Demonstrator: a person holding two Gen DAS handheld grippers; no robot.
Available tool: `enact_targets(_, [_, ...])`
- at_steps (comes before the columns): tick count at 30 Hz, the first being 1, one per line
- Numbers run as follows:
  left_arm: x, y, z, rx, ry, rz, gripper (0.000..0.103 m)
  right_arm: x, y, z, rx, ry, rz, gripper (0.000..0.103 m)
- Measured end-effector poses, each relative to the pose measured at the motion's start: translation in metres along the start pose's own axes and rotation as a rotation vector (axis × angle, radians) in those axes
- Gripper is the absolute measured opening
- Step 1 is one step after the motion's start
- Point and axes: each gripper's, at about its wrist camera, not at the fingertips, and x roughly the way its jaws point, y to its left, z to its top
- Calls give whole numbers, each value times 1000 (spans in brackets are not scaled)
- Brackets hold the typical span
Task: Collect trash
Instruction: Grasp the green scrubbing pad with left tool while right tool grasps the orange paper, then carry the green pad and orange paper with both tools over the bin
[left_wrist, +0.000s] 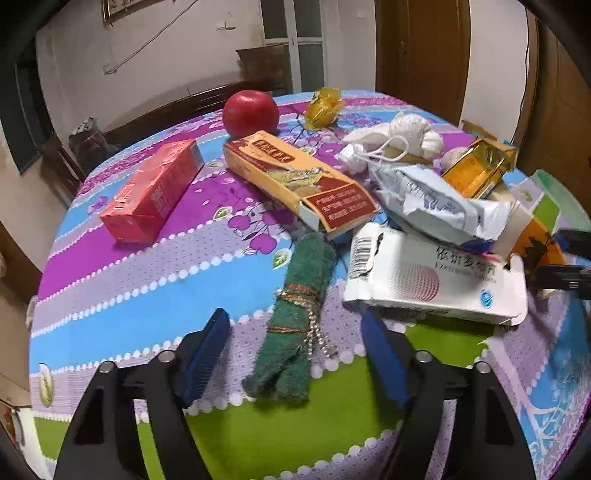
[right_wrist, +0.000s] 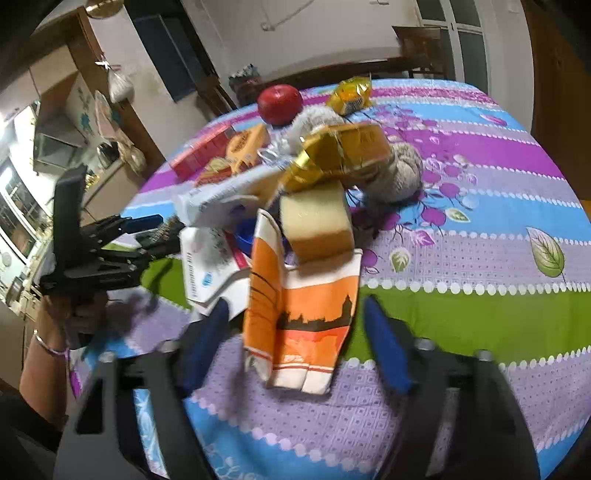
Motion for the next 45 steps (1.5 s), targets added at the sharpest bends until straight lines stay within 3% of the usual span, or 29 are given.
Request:
enact_targets(4, [0,0,-1,-9,-5,-29,60,0,-2,-2,15,-4,-8,48])
enact_targets(9, [-7,-7,-6,-20,-16,-5,30,-1,-3,-5,18,-6,8,41])
enact_targets(11, [-11,-9,-10,-38,-18,24,23,-5,-2,-9,11,-11,9,39])
enact_targets(22, [-63,-52,-52,-114,-29,256,20,-43,10,-37,-41,-59,41,36])
enact_targets(26, [-88,-73,-55,-132,-62,276,20,-65,16,-36,-69,-118,34,36])
enact_targets(29, [-104,-94,-41,-107,-124,309,20,-86,18,-32,-110,-185,-20,36])
enact_targets(36, [-119,-155,19,-31,-250,237,20,-139,-10,-18,-123,-313,-168,36])
enact_targets(45, [-112,-245,82,63,-312,76,20,-200,-62,-14,-100,-412,-366,36])
